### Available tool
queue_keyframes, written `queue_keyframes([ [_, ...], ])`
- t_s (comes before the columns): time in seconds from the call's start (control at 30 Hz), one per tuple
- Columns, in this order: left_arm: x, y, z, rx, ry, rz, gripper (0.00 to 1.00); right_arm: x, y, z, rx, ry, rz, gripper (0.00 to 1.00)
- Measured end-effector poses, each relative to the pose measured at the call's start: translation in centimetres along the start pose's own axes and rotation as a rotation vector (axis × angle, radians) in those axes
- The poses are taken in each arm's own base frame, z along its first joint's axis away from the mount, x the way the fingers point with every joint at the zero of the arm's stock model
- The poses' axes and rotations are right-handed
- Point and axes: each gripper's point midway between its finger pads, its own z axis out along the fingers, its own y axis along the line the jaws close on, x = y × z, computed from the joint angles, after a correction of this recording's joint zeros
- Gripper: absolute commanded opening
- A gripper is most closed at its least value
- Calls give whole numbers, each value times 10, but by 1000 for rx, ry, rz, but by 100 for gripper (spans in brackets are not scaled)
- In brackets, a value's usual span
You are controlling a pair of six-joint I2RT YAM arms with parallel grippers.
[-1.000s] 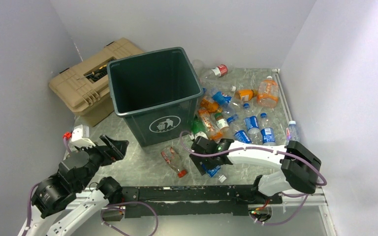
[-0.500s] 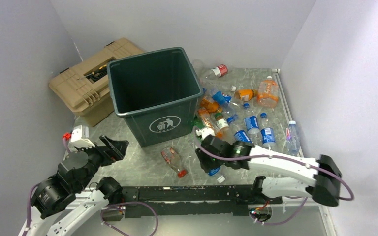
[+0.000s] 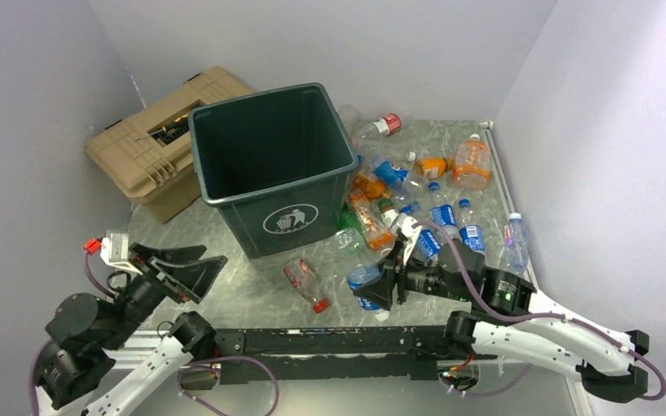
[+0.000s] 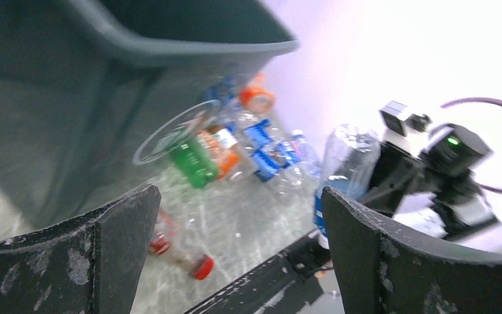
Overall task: Put the plastic bottles in the bin
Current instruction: Pick up the plastic bottle at the center of the board.
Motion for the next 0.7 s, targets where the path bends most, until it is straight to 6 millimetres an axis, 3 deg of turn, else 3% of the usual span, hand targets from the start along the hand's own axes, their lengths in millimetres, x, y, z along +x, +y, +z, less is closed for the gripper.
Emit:
queue_keyframes([
  [0.2,-21,-74,5,293,46,49,100,-28,37,-3,-191,-106,-48,42],
  [0.37,-8,-121,45,448,225,62,100,-48,62,14,-291,-102,-63,42],
  [0.53,22,-134,78,505,406,45,99,-60,74,25,-332,-102,-44,41],
  [0.7,21,-142,77,555,413,46,99,-71,85,24,-374,-133,-4,40],
])
